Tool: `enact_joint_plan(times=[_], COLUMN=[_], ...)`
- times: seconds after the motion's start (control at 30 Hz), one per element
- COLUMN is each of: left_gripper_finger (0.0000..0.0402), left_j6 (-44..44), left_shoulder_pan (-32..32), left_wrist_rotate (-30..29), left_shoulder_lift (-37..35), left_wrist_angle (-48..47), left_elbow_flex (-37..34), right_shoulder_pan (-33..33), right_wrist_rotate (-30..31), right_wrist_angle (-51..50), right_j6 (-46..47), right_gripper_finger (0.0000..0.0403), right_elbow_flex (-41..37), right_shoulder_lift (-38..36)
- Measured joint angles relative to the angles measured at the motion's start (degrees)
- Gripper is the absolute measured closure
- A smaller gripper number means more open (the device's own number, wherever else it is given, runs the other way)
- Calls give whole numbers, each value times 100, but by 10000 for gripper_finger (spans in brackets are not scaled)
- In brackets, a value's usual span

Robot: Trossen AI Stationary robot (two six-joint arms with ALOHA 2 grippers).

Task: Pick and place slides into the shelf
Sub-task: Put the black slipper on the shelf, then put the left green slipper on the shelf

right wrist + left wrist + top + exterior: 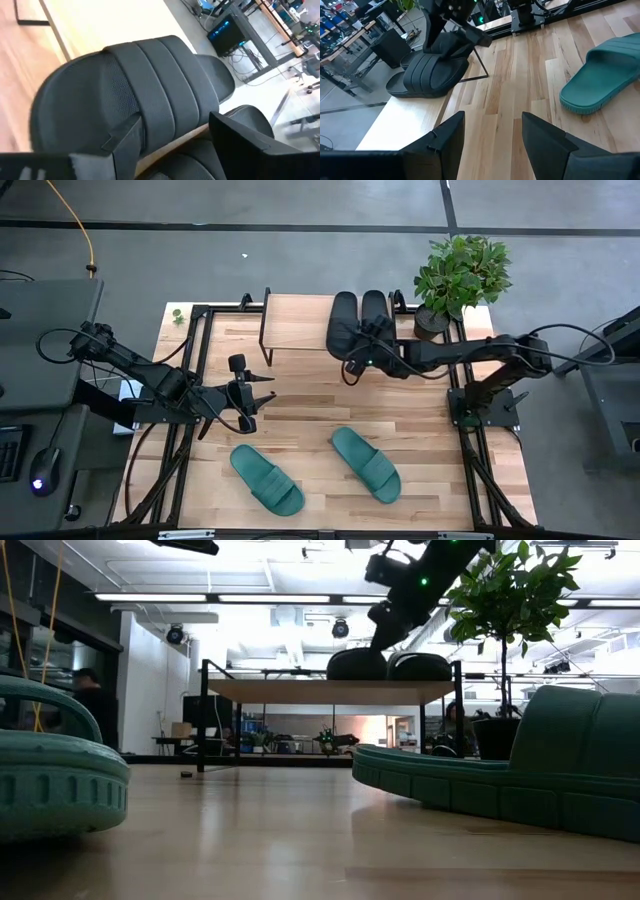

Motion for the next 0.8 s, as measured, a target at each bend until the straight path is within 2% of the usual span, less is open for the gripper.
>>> enact_joint_plan(times=[0.3, 0.53, 0.8], left_gripper_finger=[222, 222, 222], left_j6=[-3, -3, -50], left_shoulder_pan=[1, 2, 2], left_wrist_rotate=[13, 14, 292], left_shoulder_lift=[0, 0, 2], left_wrist_angle=[2, -2, -2], left_elbow_flex=[0, 0, 0], right_shoulder_pan=[12, 12, 15], right_wrist_rotate=[-570, -1137, -1370], right_wrist_angle=[-420, -501, -501], right_j6=[455, 493, 440], right_gripper_finger=[185, 185, 185], right_elbow_flex=[4, 4, 4], right_shoulder_lift=[-455, -527, -526])
